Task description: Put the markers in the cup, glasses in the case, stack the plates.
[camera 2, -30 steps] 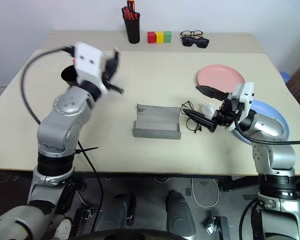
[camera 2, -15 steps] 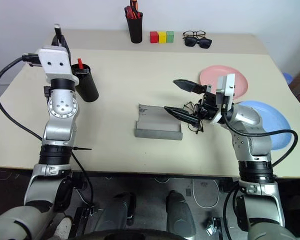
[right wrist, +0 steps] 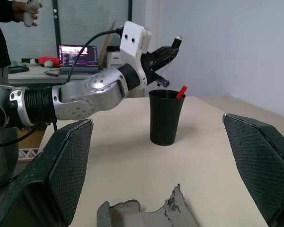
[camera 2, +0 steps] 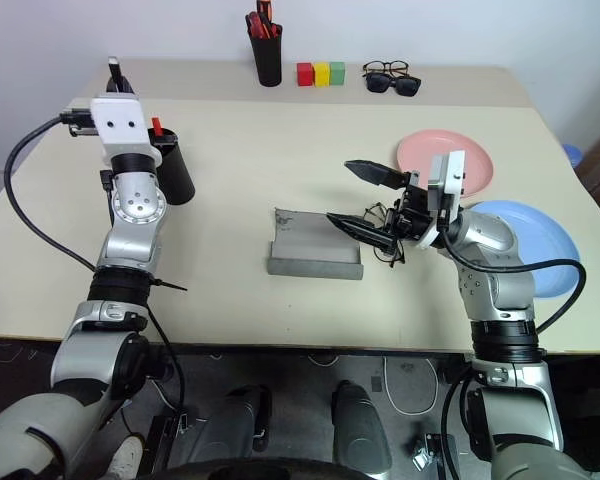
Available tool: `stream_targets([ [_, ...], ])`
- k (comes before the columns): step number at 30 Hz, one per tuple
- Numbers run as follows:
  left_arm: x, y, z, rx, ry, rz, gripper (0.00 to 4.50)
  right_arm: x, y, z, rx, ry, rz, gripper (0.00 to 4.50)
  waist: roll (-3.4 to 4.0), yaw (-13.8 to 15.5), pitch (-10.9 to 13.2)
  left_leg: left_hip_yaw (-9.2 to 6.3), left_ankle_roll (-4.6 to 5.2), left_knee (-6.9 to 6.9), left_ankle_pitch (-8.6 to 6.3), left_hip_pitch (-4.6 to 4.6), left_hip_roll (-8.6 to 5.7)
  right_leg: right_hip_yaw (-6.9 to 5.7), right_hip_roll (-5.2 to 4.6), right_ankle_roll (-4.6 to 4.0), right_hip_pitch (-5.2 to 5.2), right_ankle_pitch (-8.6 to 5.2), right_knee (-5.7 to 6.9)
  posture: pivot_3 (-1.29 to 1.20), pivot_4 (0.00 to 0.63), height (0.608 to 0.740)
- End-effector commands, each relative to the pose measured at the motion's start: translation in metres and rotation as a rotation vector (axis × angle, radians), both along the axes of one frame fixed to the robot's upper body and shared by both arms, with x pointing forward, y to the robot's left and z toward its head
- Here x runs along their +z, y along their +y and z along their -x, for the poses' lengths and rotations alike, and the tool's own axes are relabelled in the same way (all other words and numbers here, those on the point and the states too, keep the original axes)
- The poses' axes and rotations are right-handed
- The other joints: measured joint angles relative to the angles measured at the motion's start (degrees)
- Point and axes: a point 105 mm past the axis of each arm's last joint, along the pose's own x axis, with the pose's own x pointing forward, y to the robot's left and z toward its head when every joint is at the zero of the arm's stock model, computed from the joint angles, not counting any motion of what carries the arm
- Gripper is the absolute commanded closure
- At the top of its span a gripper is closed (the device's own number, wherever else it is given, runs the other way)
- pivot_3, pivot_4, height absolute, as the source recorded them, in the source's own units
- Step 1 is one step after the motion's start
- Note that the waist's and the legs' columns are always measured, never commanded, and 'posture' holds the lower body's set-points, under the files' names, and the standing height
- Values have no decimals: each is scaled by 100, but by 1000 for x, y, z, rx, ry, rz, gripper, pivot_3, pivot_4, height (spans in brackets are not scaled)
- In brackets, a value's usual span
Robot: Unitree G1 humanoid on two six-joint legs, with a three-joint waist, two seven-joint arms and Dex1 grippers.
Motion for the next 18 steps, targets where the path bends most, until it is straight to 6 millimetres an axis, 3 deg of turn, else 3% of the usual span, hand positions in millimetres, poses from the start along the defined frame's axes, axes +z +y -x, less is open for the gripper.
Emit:
stream_targets([
  [1,6,0,2,-4,-34,11,3570,9,-8,4,-26,-47,-5,0,0,5,0,0,0,0,0,0,0,0,0,0,0,0,0,0,150,740],
  [7,-12,-7,5,-55,0,18,753,8,-14,5,-51,-41,2,0,0,2,0,0,0,-1,0,0,0,0,0,0,0,0,0,0,150,740],
  [12,-15,-15,9,-110,4,33,753,5,-21,5,-76,-32,12,0,0,7,0,0,0,-1,0,-1,0,0,0,0,0,0,0,0,150,740],
  [18,5,-9,21,-171,-51,116,753,2,-23,8,-91,-22,13,0,0,0,0,0,0,-1,0,0,0,0,0,0,0,0,0,0,150,740],
])
